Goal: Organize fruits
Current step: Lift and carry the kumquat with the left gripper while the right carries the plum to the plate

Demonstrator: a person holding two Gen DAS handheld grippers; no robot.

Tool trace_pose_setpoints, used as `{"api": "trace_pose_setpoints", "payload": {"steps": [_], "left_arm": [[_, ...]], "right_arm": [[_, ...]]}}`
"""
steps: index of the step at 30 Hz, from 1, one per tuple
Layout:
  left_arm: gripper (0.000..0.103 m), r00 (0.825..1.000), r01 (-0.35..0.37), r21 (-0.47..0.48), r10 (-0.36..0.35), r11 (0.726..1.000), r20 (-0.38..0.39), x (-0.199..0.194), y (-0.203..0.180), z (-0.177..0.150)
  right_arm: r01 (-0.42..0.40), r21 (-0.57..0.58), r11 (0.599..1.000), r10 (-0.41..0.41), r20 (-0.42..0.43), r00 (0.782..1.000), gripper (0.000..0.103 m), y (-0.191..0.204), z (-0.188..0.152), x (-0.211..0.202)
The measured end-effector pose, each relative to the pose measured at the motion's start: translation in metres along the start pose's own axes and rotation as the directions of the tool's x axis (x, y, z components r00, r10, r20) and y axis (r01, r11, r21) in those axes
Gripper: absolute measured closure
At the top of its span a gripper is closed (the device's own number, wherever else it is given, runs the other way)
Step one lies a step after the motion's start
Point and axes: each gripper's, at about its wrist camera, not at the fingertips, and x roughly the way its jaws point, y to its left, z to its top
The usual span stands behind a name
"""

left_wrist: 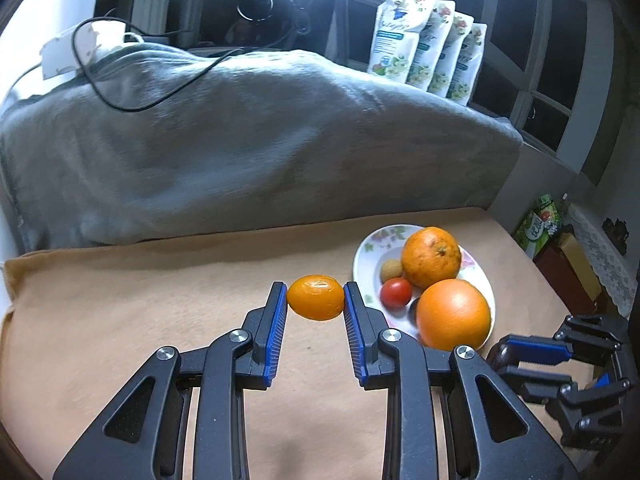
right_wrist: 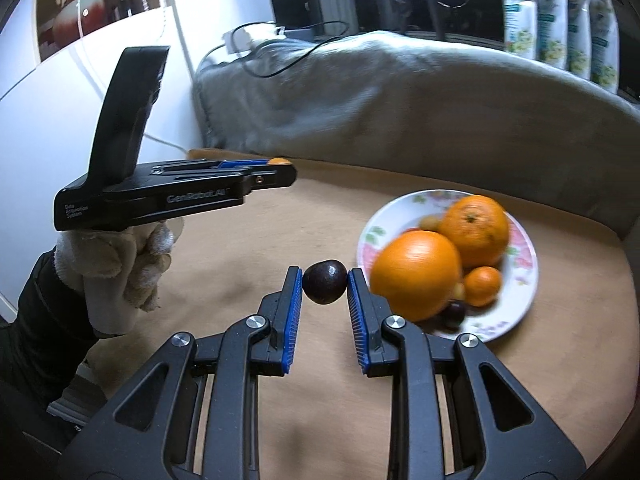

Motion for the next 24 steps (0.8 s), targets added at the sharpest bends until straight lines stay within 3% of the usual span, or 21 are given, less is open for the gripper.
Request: {"api": "trace_pose_setpoints", "payload": {"steps": [24], "left_arm": [[0.076, 0.998, 0.048, 0.056, -0.046, 0.997, -0.031, 0.035, -0.040, 0.017]], "right_arm": [[0.109, 0.110, 0.988, -0.112, 0.025, 0.993, 0.079, -0.087, -0.007, -0.017]]}}
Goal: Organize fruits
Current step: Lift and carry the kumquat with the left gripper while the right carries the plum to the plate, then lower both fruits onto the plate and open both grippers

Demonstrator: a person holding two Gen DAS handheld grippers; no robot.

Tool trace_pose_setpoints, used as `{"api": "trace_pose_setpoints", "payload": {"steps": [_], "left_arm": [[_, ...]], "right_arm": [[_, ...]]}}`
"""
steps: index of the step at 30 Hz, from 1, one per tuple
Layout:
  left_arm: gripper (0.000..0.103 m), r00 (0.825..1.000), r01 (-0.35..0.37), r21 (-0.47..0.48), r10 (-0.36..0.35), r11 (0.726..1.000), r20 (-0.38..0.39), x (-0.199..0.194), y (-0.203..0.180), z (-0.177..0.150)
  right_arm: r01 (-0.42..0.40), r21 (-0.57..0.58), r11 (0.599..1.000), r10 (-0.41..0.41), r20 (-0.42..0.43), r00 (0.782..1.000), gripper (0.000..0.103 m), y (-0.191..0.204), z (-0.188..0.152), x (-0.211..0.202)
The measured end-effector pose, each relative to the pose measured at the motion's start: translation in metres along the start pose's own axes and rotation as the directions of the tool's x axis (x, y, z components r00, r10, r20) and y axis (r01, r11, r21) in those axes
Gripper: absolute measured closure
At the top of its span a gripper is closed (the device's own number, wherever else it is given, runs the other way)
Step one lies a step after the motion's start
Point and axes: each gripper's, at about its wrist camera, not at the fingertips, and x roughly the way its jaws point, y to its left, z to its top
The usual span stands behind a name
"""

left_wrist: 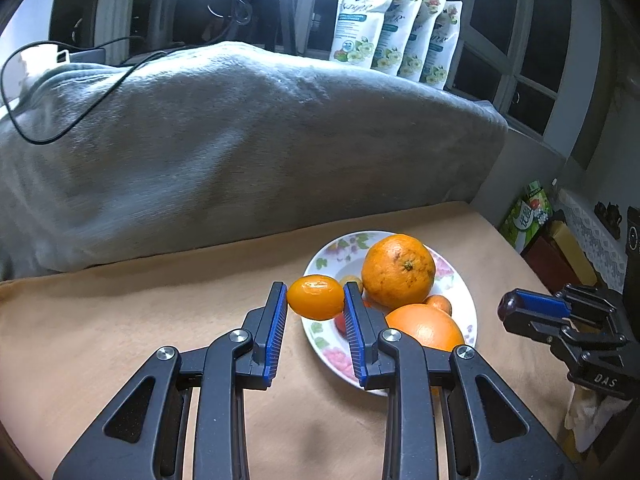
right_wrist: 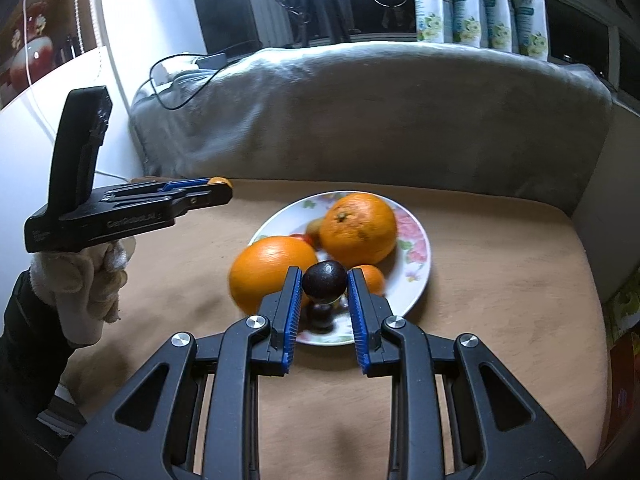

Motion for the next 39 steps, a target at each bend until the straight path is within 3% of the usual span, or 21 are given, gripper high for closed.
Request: {"api": "trace_pose_setpoints", "payload": {"steps": [17, 39], "left_arm": [[0.076, 1.000, 0.012, 0.024, -0.012, 1.000, -0.021, 0.015, -0.013, 0.004], [0.076, 0.998, 0.043, 0.037, -0.041, 0.998, -0.052, 0.029, -0.019, 0.002]], "right_arm": [[-0.002, 0.064, 0.998, 0.003, -0.010, 1.000, 0.079, -0.036, 0.006, 0.019], [-0.017, 0.095, 0.995, 0.022, -0.050, 0.998, 0.079, -0.049, 0.011, 0.043]]}}
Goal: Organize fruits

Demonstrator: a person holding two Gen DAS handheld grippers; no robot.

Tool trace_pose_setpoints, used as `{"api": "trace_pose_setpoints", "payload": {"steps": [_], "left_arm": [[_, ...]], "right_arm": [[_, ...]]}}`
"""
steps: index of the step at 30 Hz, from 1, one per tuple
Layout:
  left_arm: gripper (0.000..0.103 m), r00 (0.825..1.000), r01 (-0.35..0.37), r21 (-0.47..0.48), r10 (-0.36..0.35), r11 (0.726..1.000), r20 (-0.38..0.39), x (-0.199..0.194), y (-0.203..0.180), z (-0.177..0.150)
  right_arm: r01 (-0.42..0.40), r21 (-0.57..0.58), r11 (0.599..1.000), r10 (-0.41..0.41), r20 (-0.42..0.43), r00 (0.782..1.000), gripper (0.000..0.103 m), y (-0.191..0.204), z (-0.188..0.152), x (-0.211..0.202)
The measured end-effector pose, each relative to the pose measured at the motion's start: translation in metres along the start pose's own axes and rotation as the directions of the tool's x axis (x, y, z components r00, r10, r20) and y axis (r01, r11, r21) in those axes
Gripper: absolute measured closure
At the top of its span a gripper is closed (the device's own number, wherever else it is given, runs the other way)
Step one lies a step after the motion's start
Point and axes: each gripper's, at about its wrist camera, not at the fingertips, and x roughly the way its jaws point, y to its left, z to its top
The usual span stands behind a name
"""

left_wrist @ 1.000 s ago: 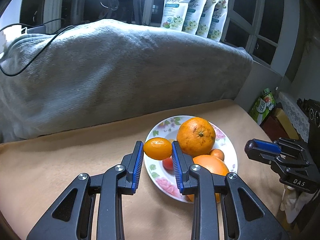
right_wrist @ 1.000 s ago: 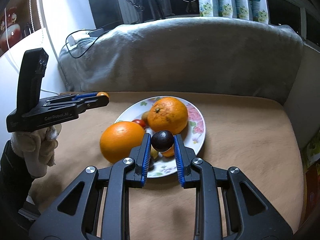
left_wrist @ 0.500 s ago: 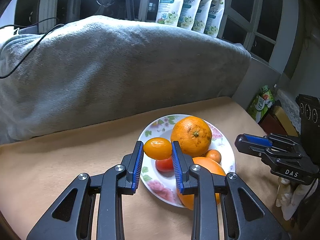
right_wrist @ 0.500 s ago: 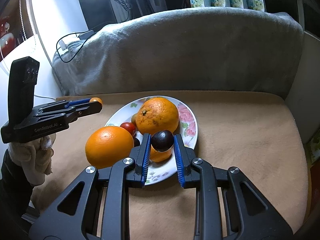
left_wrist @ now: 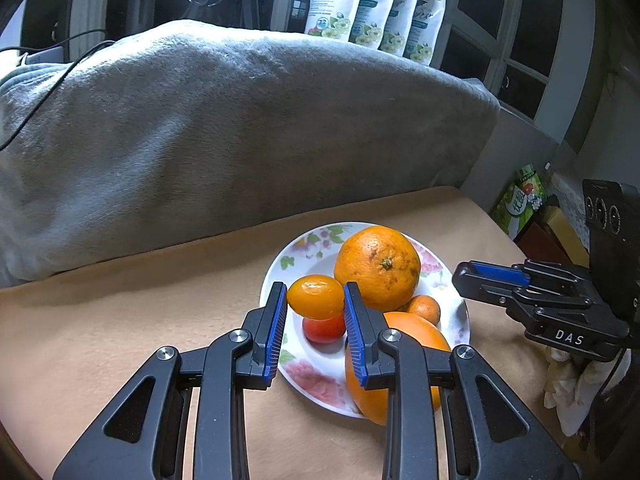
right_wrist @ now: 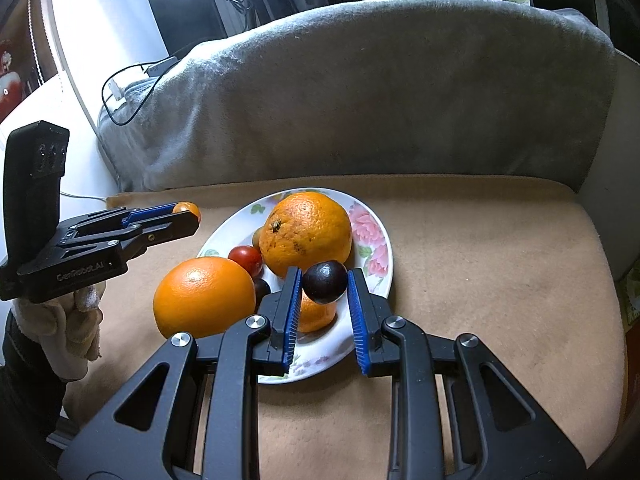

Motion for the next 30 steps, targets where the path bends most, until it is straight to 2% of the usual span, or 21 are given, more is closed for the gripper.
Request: {"api": "trace_pose_setpoints", "payload": {"steps": [5, 7, 8, 9, 20, 23, 27, 30], "left_arm": [[0.076, 1.000, 0.007, -0.003, -0.007, 1.000, 0.003, 0.000, -0.001, 0.000], [0.070, 1.000, 0.009, -0.003, -0.009, 1.000, 0.005, -0.001, -0.002, 0.001], [0.068, 1.000, 0.010, -0.003, -0.010, 1.000, 0.007, -0.001, -0.002, 0.001], [0.068, 1.000, 0.010, -0.002, -0.010, 1.000, 0.010, -0.002, -0.002, 0.001], [0.068, 0.999, 0.004, -0.013, -0.003, 1.000, 0.032, -0.028, -0.003, -0.009], [0.067, 0.999, -0.009, -0.019, 0.010, 1.000, 0.049, -0.043, -0.004, -0.015], [0.049, 0.997, -0.024, -0.025, 0.026, 0.999, 0.079, -0.062, -0.009, -0.023], [0.044, 0.994, -0.031, -0.027, 0.034, 0.999, 0.100, -0.077, -0.015, -0.028]], "right_arm": [[0.003, -0.005, 1.000, -0.003, -0.009, 1.000, 0.077, 0.002, 0.000, 0.004], [0.003, -0.004, 1.000, -0.003, 0.001, 1.000, 0.060, 0.003, 0.000, 0.002], [0.002, -0.003, 1.000, -0.002, 0.009, 1.000, 0.048, 0.003, 0.000, 0.001], [0.000, -0.003, 1.000, 0.000, 0.018, 1.000, 0.046, 0.003, 0.001, -0.002], [0.014, -0.003, 1.000, -0.014, 0.069, 0.998, 0.046, 0.015, -0.007, -0.034], [0.027, -0.008, 1.000, -0.026, 0.086, 0.996, 0.043, 0.019, -0.012, -0.045], [0.051, -0.018, 0.999, -0.048, 0.121, 0.991, 0.029, 0.026, -0.020, -0.063], [0.071, -0.020, 0.997, -0.068, 0.139, 0.988, 0.024, 0.031, -0.024, -0.073]]}}
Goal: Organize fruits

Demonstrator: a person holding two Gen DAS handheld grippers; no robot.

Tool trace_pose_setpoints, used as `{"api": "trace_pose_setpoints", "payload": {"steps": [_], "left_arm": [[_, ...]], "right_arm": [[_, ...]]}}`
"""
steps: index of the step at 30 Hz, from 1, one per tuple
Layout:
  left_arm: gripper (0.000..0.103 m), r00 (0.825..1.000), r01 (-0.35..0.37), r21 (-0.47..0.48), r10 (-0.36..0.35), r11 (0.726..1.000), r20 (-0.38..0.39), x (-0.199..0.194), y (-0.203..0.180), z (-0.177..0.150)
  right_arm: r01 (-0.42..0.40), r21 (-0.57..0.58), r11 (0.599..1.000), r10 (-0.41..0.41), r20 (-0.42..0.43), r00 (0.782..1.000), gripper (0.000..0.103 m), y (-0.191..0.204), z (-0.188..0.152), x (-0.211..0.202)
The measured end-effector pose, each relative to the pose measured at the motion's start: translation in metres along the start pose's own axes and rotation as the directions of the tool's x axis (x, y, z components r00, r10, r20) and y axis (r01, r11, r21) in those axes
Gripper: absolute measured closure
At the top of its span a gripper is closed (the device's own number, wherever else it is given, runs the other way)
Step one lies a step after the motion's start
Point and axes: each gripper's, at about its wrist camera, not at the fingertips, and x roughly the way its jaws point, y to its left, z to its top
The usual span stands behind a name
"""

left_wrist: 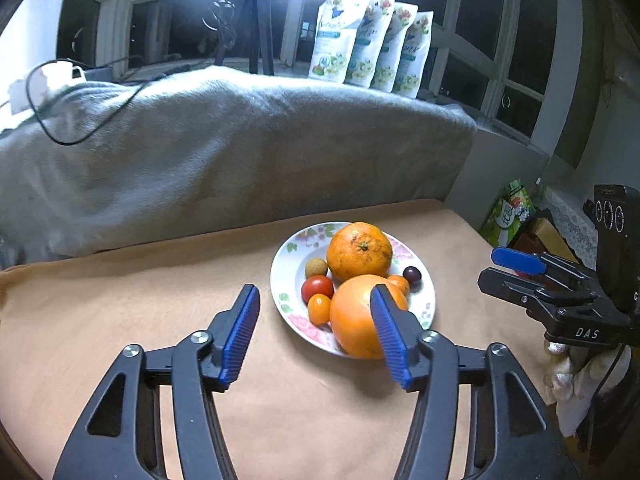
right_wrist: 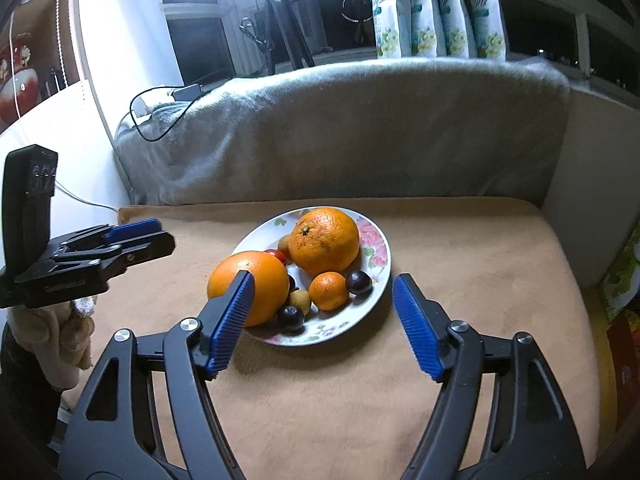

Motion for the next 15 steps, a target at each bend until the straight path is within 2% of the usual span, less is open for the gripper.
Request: {"api": "trace_pose_setpoints", "payload": {"steps": [5, 9, 13, 15], "left_arm": [[0.034, 0.999, -0.023, 0.004, 0.023, 1.000, 0.029, -0.018, -0.008, -0.005], [0.024, 0.998, -0.053, 0.006, 0.052, 0.999, 0.046, -0.028, -0.013, -0.008], [0.023, 0.995, -0.084, 0.003, 0.083, 0.996, 0.049, -0.034, -0.017, -0.011], [0.023, 0.994, -0.096, 0.004, 0.095, 0.995, 0.056, -0.038, -0.018, -0.013]], "right_arm": [[0.032, 0.002, 0.999, -0.032, 0.022, 0.999, 0.014, 0.004, -0.002, -0.014], [0.076, -0.013, 0.997, -0.075, 0.032, 0.997, 0.012, 0.009, -0.005, -0.022], [0.115, -0.021, 0.993, -0.114, 0.037, 0.993, 0.009, 0.013, -0.007, -0.026], [0.129, -0.017, 0.992, -0.128, 0.054, 0.990, 0.000, 0.013, -0.008, -0.028]]}}
